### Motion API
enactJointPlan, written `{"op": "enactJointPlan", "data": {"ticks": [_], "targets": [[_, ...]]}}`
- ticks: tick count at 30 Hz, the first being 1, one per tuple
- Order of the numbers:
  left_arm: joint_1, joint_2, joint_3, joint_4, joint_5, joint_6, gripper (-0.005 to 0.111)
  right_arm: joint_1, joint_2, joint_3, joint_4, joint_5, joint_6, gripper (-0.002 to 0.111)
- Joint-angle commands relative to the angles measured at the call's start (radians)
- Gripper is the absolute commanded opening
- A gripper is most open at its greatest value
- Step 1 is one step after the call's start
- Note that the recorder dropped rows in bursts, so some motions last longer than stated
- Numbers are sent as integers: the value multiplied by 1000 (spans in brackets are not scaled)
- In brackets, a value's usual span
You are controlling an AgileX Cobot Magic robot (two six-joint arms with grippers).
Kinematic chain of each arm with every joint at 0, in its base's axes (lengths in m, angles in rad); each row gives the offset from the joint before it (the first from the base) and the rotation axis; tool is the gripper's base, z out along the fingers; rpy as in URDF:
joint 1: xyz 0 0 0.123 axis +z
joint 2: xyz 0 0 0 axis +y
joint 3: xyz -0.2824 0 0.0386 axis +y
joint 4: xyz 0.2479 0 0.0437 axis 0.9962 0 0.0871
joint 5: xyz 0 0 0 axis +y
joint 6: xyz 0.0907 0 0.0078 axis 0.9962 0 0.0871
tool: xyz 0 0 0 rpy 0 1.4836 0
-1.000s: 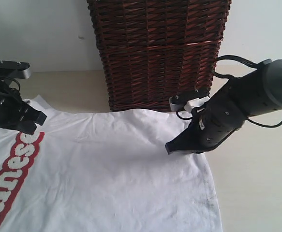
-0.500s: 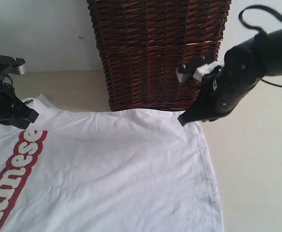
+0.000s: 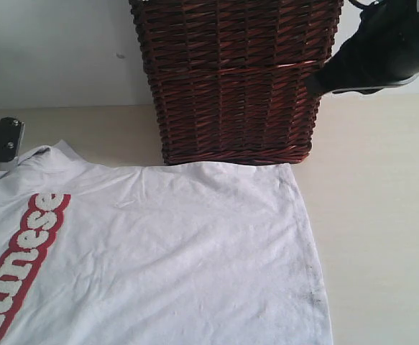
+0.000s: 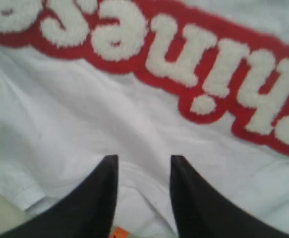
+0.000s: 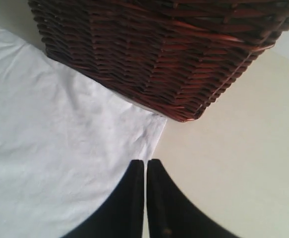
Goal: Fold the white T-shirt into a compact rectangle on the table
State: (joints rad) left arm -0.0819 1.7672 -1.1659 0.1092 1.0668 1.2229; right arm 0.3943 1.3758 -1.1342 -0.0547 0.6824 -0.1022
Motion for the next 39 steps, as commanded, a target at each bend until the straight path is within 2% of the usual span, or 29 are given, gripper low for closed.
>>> {"op": "enactJointPlan", "data": {"ticks": [1, 5, 9, 13, 16, 19, 23, 27, 30, 33, 36, 39], "targets": [[43, -13, 30, 71, -66, -12, 67, 0, 14, 33, 5, -25, -62, 5], [62, -13, 56, 63, -193, -12, 90, 0, 44, 53, 5, -57, -94, 5], [62, -13, 58, 63, -262, 4, 104, 0, 72, 60, 5, -87, -98, 5], [60, 0, 60, 27, -378, 6, 105, 0, 102, 62, 5, -110, -98, 5], [65, 39, 60, -39, -573, -208, 104, 0, 114, 62, 5, -112, -98, 5], [65, 74, 60, -47, -695, -379, 104, 0, 117, 62, 5, -112, -96, 5], [65, 102, 60, -45, -764, -361, 104, 0, 117, 62, 12, -112, -96, 5], [76, 129, 52, -45, -793, -435, 104, 0, 117, 62, 21, -118, -96, 5], [106, 160, -10, -45, -719, -601, 104, 0, 117, 62, 26, -125, -96, 5], [123, 181, -64, -52, -627, -651, 104, 0, 117, 62, 31, -128, -96, 5], [118, 194, -76, -139, -608, -659, 104, 0, 117, 62, 31, -129, -96, 5], [81, 204, -76, -156, -628, -659, 104, 0, 117, 62, 31, -129, -96, 5]]}}
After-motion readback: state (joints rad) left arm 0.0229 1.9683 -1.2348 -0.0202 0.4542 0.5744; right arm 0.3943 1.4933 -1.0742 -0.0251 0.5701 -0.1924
